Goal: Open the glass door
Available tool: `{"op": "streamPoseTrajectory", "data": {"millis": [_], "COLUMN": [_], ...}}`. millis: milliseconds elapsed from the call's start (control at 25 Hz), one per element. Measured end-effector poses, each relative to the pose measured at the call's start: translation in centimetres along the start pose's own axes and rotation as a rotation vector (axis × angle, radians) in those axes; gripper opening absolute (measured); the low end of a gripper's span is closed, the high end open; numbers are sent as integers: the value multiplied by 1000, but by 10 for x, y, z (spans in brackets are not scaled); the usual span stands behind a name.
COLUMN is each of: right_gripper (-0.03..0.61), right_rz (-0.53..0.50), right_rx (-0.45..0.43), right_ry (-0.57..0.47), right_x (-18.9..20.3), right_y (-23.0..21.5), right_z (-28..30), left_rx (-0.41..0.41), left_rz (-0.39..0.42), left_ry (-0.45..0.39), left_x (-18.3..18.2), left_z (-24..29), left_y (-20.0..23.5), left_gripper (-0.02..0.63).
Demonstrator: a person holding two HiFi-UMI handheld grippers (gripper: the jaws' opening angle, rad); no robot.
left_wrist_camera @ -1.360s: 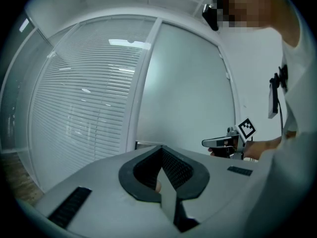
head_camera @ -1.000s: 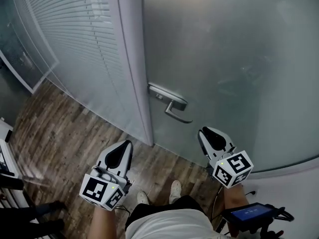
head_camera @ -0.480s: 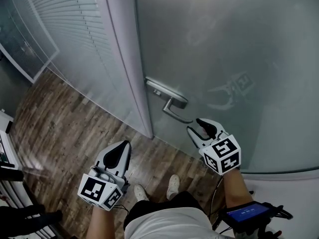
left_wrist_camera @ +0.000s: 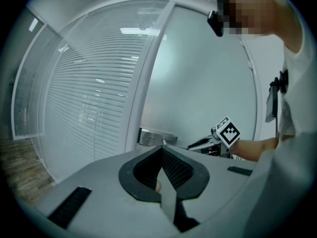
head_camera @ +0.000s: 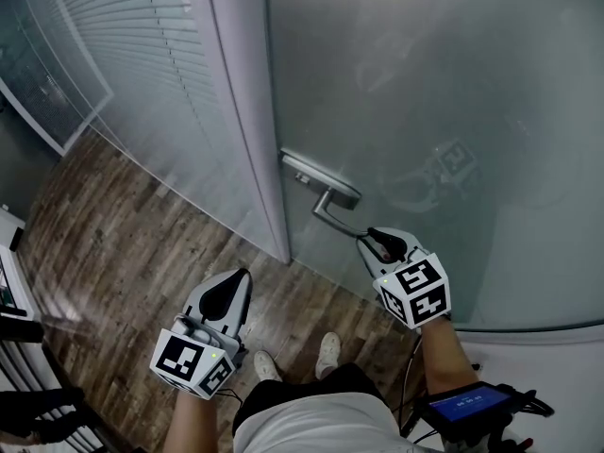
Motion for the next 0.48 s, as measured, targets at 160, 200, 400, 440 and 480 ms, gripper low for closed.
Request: {"op": "streamPoseTrajectory", "data": {"millis": [160, 200, 400, 440, 480], "right_gripper": [97, 97, 98, 99, 100], "right_rz": [2, 22, 143, 152, 157], "right_rx": [23, 20, -3, 4, 8], "right_ry": [12, 14, -4, -11, -14], "right_x": [4, 7, 27, 29, 29], "right_y": [2, 2, -15, -19, -24], "right_z": [5, 8, 20, 19, 18], "left_rx": [5, 7, 6, 7, 7], "left_rz": [3, 3, -4, -7, -9], "left_ry": [-7, -9, 6, 9, 11], "left_x": [-1, -1, 4, 4, 2], "left_z": [-1, -1, 12, 14, 17], "left_y": [4, 6, 1, -2, -5], "left_gripper": [-6, -6, -6, -6, -6]}}
Point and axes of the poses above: the fingertips, and each gripper's own axes: z forward along the fingers, y to its left, x out of its underside, the point moved 3 cm from there along -z, backward along the fingers, and after that the axes turned 2 degrees about y, right-handed, at the moved point
